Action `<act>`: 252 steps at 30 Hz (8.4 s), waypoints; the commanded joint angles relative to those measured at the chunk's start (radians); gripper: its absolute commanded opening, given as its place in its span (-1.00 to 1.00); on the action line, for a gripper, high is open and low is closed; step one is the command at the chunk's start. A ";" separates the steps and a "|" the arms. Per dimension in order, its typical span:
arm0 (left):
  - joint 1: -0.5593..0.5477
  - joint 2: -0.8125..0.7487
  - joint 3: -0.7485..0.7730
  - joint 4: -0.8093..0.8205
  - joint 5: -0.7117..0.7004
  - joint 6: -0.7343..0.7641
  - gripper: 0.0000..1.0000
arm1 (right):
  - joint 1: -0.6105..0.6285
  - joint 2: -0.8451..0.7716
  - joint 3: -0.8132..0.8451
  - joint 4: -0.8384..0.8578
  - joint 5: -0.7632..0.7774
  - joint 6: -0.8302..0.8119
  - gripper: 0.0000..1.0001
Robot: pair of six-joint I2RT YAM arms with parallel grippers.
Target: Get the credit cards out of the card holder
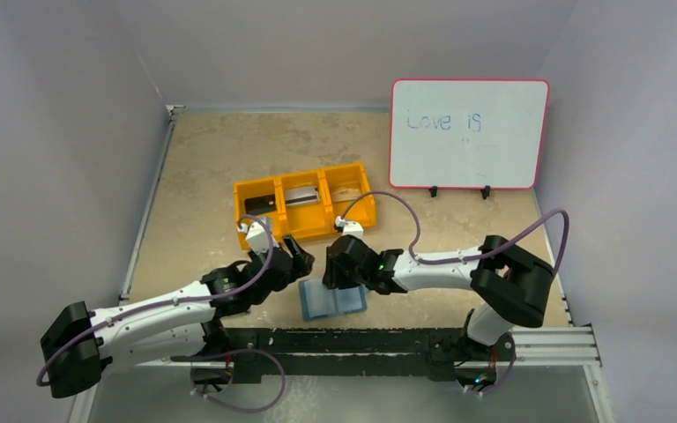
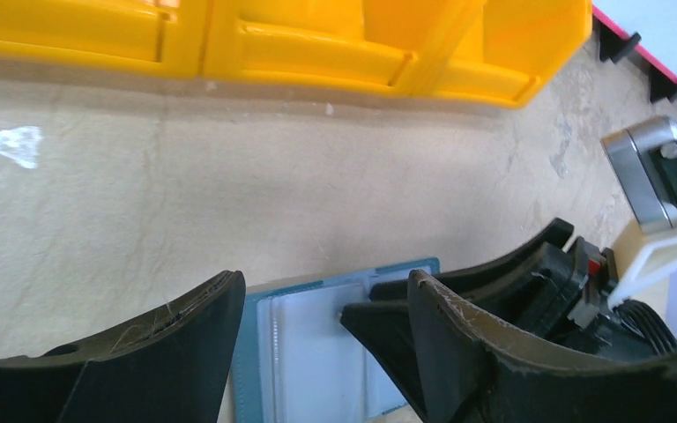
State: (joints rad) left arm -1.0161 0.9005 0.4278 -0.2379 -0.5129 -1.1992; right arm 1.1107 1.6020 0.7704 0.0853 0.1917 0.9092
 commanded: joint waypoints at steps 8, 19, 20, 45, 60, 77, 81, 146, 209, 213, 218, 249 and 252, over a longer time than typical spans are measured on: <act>-0.002 -0.077 -0.009 -0.172 -0.166 -0.128 0.35 | 0.059 0.022 0.078 -0.085 0.086 -0.107 -0.05; -0.002 -0.038 -0.006 -0.140 -0.153 -0.120 0.35 | 0.099 0.156 0.189 -0.239 0.185 -0.073 0.00; -0.002 -0.042 -0.003 -0.149 -0.159 -0.121 0.35 | 0.102 0.164 0.189 -0.243 0.192 -0.071 -0.05; -0.002 0.003 -0.005 0.065 0.019 -0.032 0.33 | -0.031 -0.060 -0.135 0.127 0.005 0.139 -1.00; -0.002 0.111 -0.087 0.402 0.282 -0.148 0.32 | -0.090 -0.095 -0.299 0.295 -0.051 0.275 -1.00; -0.002 0.142 -0.146 0.433 0.312 -0.235 0.32 | -0.093 -0.080 -0.312 0.296 -0.051 0.287 -1.00; -0.003 0.114 -0.147 0.396 0.290 -0.240 0.32 | -0.093 -0.080 -0.310 0.296 -0.051 0.284 -1.00; -0.016 0.232 -0.142 0.567 0.403 -0.223 0.32 | -0.106 -0.123 -0.333 0.295 -0.038 0.303 -1.00; -0.052 0.168 -0.012 0.182 0.154 -0.103 0.23 | -0.106 -0.525 -0.388 0.231 -0.165 0.063 -0.46; -0.053 0.159 -0.037 0.213 0.224 -0.086 0.20 | -0.106 -0.430 -0.378 0.315 -0.221 0.063 -0.47; -0.056 0.195 -0.015 0.195 0.287 -0.045 0.20 | -0.107 -0.335 -0.352 0.319 -0.241 0.077 -0.46; -0.143 0.470 0.078 0.142 0.216 0.032 -0.45 | -0.159 -0.236 -0.544 0.681 -0.297 0.329 -0.93; -0.179 0.508 0.116 0.063 0.136 0.023 -0.60 | -0.164 -0.267 -0.550 0.655 -0.284 0.329 -0.94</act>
State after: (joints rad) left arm -1.1484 1.3277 0.5144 -0.1017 -0.3252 -1.1763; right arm 0.9459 1.3804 0.2195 0.6842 -0.0891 1.2060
